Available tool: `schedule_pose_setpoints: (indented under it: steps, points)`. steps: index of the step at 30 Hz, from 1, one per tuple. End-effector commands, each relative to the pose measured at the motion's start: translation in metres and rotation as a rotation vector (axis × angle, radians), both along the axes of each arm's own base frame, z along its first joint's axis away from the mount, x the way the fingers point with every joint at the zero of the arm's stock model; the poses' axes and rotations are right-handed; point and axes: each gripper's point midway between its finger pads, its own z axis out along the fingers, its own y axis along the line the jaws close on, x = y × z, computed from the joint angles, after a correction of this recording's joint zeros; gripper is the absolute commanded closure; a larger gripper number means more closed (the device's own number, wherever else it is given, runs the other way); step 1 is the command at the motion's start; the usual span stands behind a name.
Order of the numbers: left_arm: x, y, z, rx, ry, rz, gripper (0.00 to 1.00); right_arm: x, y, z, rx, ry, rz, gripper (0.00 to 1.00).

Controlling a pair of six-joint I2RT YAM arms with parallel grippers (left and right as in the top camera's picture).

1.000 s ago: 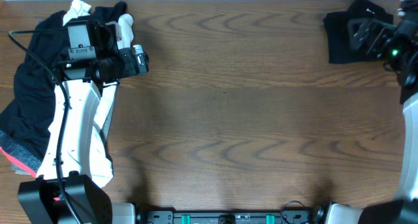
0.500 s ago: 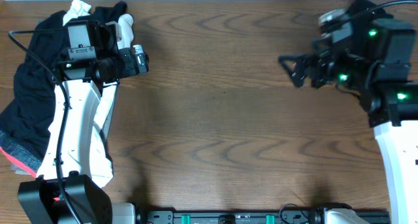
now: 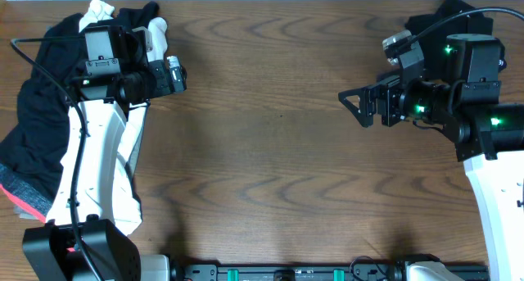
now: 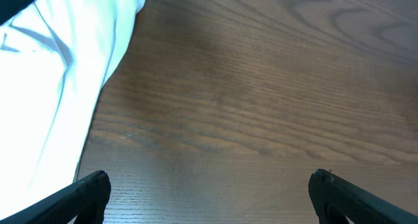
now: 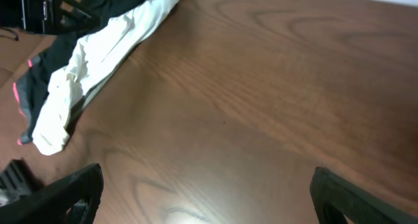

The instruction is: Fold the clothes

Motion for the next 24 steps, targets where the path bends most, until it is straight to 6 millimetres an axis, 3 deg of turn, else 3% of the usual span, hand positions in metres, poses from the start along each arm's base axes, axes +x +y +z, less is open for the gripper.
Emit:
schedule_pose_setpoints:
  steps: [1, 5, 8, 11, 14, 18, 24]
  points:
    - [0.002, 0.002, -0.001, 0.003, 0.003, 0.013, 0.02, 0.003, -0.003, 0.006, -0.045, -0.064, 0.008, 0.01]
    - [0.002, 0.002, -0.001, 0.003, 0.003, 0.013, 0.02, 0.008, -0.022, 0.023, -0.131, -0.163, -0.092, 0.01]
    - [0.002, 0.002, -0.001, 0.003, 0.003, 0.013, 0.02, 0.002, -0.049, 0.042, -0.220, -0.249, -0.217, 0.01]
    - [0.002, 0.002, -0.001, 0.003, 0.003, 0.013, 0.02, -0.011, -0.073, 0.074, -0.240, -0.406, -0.329, 0.01]
    - [0.002, 0.002, -0.001, 0.003, 0.003, 0.013, 0.02, -0.029, -0.089, 0.089, -0.229, -0.521, -0.395, 0.01]
    - [0.002, 0.002, -0.001, 0.003, 0.003, 0.013, 0.02, -0.050, -0.101, 0.082, -0.221, -0.628, -0.452, 0.01]
    - [0.002, 0.002, -0.001, 0.003, 0.003, 0.013, 0.02, -0.060, -0.102, 0.031, -0.122, -0.705, -0.509, 0.01]
